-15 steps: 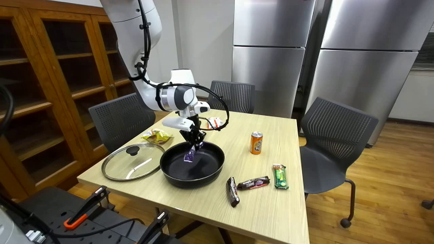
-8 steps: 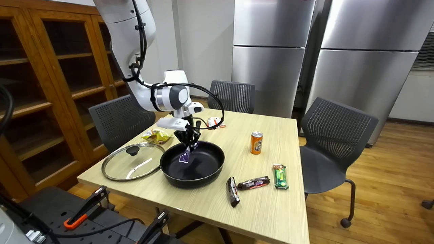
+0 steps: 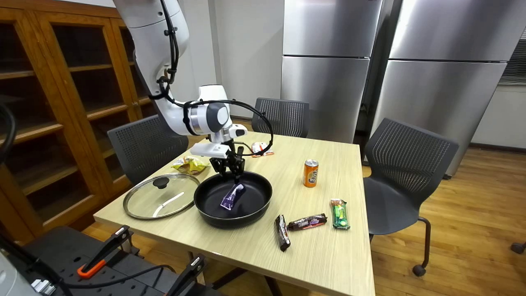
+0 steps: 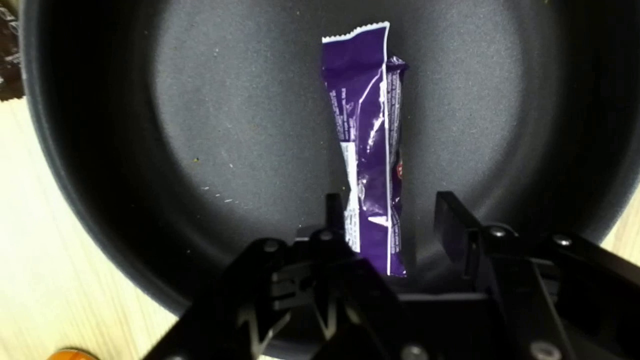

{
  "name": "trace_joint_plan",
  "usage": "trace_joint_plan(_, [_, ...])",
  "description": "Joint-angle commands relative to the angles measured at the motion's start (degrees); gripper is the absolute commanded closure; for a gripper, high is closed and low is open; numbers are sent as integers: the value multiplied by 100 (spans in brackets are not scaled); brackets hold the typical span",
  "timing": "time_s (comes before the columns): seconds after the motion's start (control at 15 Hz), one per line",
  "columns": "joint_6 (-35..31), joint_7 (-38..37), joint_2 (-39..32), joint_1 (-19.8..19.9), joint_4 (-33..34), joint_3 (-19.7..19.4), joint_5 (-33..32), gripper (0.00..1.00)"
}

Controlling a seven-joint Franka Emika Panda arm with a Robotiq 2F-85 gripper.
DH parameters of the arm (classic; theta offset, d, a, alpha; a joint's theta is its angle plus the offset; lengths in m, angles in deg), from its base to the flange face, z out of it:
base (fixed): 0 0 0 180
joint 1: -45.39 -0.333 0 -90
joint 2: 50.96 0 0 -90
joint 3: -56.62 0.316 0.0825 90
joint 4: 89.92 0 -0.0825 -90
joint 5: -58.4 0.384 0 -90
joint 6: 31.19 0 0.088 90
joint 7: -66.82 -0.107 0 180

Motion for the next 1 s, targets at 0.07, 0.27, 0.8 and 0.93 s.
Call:
trace_joint_plan(0.07, [36,74,396,289,-300,86,-28,9])
trace_joint_plan(0.27, [-1,94,545,529,-384,109,53,0])
trace_joint_plan(0.8, [79,219,869,1565,-374,217,548,0])
trace_joint_plan(0.93, [136,257,886,1817,-312,238,701,0])
